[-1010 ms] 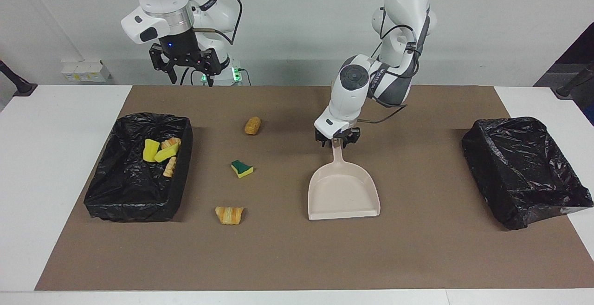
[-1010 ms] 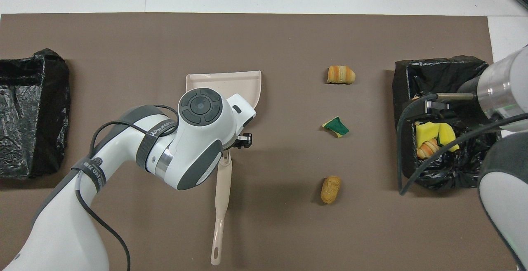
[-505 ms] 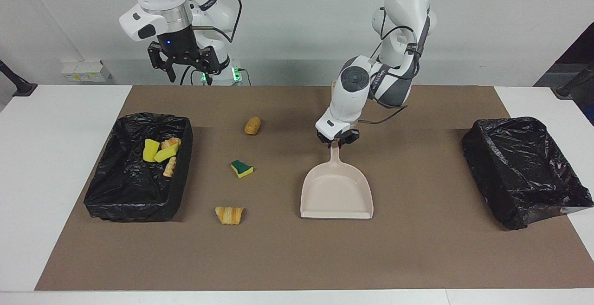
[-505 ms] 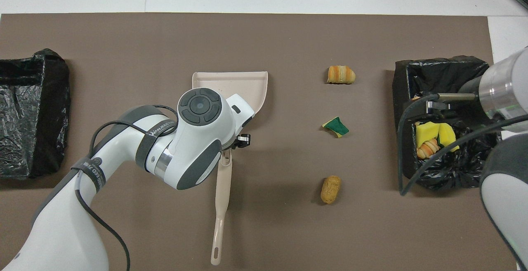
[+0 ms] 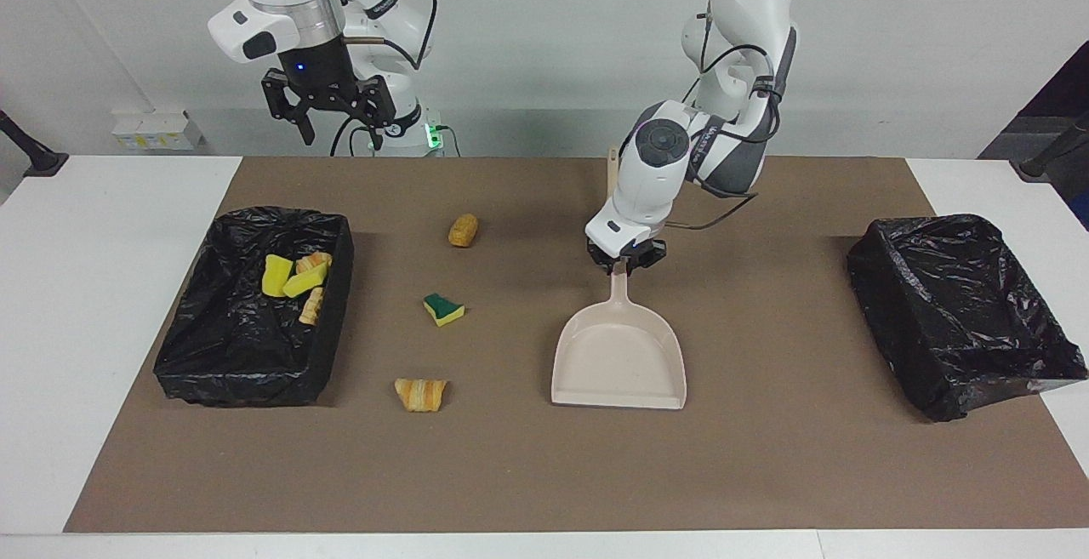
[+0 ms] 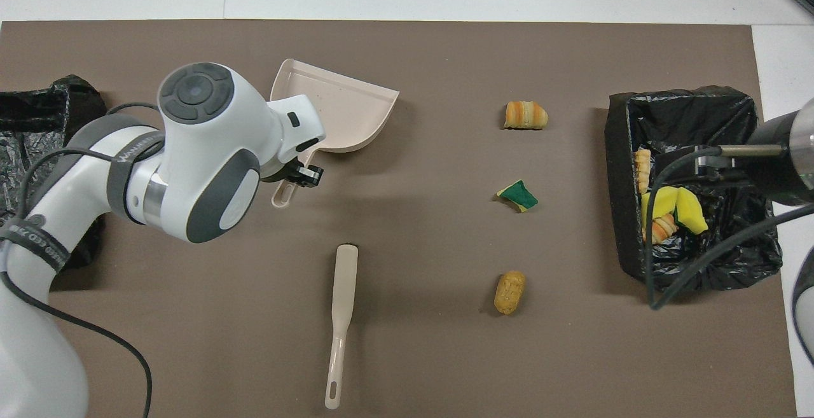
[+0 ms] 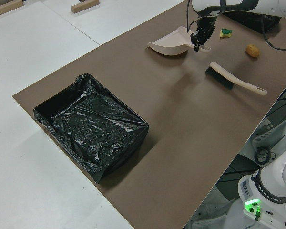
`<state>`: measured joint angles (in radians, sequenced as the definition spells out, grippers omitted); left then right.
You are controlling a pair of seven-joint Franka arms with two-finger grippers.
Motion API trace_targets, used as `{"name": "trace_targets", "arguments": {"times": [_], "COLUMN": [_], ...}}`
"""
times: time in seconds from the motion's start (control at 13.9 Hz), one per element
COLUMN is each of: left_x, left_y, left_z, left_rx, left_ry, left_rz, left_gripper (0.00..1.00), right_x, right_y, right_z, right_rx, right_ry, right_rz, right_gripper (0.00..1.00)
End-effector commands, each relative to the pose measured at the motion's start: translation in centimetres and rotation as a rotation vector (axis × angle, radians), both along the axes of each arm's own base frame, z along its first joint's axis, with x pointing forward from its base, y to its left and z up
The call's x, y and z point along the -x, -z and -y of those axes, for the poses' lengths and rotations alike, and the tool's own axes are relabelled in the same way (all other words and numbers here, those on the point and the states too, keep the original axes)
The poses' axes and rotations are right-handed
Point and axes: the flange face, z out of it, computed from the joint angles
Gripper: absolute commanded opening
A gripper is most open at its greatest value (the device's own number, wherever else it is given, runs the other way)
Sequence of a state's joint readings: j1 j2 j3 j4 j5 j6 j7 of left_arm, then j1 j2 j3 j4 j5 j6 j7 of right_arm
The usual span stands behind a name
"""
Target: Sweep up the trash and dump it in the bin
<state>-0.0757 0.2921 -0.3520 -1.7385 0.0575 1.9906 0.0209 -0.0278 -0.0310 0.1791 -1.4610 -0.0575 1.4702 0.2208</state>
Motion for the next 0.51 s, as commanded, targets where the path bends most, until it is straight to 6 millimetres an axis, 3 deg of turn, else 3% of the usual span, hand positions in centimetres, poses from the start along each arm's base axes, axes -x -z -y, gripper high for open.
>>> {"name": "trace_targets", "arguments": {"times": [0.0, 0.43], "left_x": [-1.6, -4.2], "left_y": [-0.8, -0.2], "left_z": [-4.2, -15.1], "left_rx": [-0.003, -0.016], "left_ry": [0.227, 0.7], "left_rz": [0.023, 0.039], "left_gripper": [0.0, 0.0], "right_x": [0.1, -0.4], "right_y": [-0.3, 0.7], "right_z": [1.6, 1.1], "right_rx": [0.004, -0.001], "right_ry": [-0.04, -0.039], "right_rz": [-0.013, -0.027], "right_gripper": [1.0, 1.0]}}
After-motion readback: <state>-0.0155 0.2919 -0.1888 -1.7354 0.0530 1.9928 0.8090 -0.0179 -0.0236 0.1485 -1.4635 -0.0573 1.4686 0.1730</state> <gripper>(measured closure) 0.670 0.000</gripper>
